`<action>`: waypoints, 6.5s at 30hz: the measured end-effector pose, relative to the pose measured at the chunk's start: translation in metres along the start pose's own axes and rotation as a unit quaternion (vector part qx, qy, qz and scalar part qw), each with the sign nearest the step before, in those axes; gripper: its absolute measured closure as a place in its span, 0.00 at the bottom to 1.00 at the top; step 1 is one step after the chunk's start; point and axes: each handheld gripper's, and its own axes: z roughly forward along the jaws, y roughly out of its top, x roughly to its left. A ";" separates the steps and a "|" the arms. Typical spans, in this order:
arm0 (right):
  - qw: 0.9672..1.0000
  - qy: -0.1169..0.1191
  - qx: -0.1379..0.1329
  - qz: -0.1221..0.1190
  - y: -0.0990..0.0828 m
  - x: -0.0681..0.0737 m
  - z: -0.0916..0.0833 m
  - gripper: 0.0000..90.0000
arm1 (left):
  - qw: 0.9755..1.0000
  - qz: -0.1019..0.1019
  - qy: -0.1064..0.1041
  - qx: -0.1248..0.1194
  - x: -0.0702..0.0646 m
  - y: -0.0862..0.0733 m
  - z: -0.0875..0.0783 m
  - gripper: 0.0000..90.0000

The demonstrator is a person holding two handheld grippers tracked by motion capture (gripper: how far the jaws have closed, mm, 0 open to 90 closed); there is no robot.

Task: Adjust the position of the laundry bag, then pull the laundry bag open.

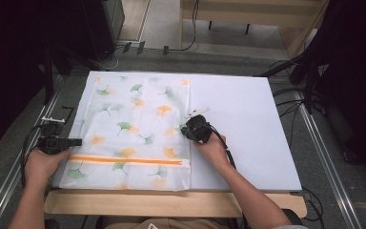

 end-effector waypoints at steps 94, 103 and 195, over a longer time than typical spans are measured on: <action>0.989 -0.037 -0.040 0.140 -0.065 -0.120 -0.108 0.66 | 0.980 0.138 -0.145 -0.002 -0.119 0.040 0.033 0.54; 0.990 -0.018 -0.046 0.133 -0.073 -0.109 -0.125 0.59 | 0.977 0.147 -0.154 -0.021 -0.128 0.039 0.023 0.45; 0.995 -0.012 0.039 0.096 -0.121 -0.051 -0.131 0.94 | 0.932 0.257 -0.254 -0.002 -0.248 0.043 0.063 0.70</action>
